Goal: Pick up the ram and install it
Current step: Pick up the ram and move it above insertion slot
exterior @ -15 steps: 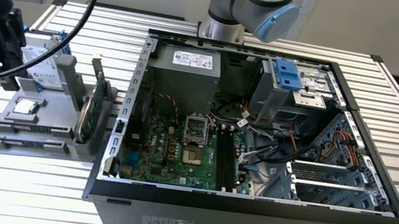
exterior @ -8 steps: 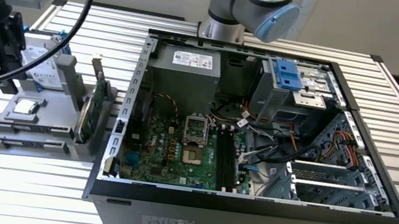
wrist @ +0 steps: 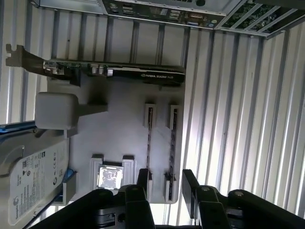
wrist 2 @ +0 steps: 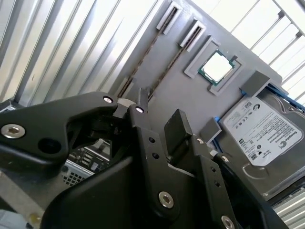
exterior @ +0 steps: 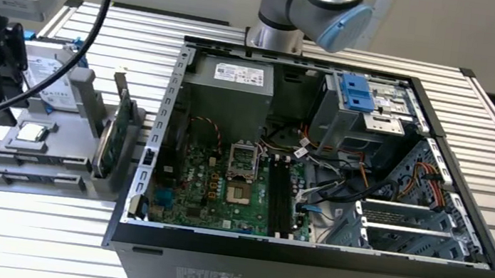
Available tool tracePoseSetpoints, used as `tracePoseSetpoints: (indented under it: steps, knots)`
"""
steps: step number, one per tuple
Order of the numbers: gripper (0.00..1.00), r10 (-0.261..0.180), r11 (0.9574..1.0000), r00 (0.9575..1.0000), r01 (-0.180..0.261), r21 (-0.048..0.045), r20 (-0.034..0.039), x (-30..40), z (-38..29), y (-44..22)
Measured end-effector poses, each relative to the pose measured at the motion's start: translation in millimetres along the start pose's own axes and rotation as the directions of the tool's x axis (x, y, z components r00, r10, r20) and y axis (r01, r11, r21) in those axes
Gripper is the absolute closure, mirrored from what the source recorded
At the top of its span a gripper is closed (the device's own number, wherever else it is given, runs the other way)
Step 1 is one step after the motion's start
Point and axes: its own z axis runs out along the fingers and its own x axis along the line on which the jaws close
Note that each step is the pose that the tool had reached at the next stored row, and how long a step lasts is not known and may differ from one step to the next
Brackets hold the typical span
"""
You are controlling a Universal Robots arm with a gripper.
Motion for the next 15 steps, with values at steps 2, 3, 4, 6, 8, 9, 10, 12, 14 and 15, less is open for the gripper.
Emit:
tracePoseSetpoints:
  steps: [2,3,4,6,8,9,10,12,14,15]
  knots:
    - [0.00,0.004,1.0000,1.0000,-0.004,0.0001,0.0000,-3.8,1.0,-0.4]
    - [0.00,0.008,1.0000,1.0000,-0.008,0.0005,0.0003,-6.3,2.1,-0.7]
    - [0.00,0.012,0.9999,0.9999,-0.012,0.0006,0.0004,-8.0,2.9,-0.8]
    - [0.00,0.017,0.9999,0.9999,-0.017,0.0011,0.0009,-11.0,4.1,-1.1]
    - [0.00,0.022,0.9998,0.9998,-0.022,0.0013,0.0017,-14.1,5.6,-1.5]
    - [0.00,0.024,0.9997,0.9997,-0.024,0.0015,0.0023,-15.7,6.3,-1.6]
    - [0.00,0.026,0.9997,0.9997,-0.026,0.0017,0.0028,-17.3,7.2,-1.8]
    - [0.00,0.030,0.9995,0.9995,-0.030,0.0019,0.0043,-19.4,9.4,-2.1]
    - [0.00,0.034,0.9994,0.9994,-0.034,0.0019,0.0058,-20.6,12.0,-2.3]
    - [0.00,0.035,0.9994,0.9994,-0.035,0.0018,0.0064,-20.7,13.5,-2.5]
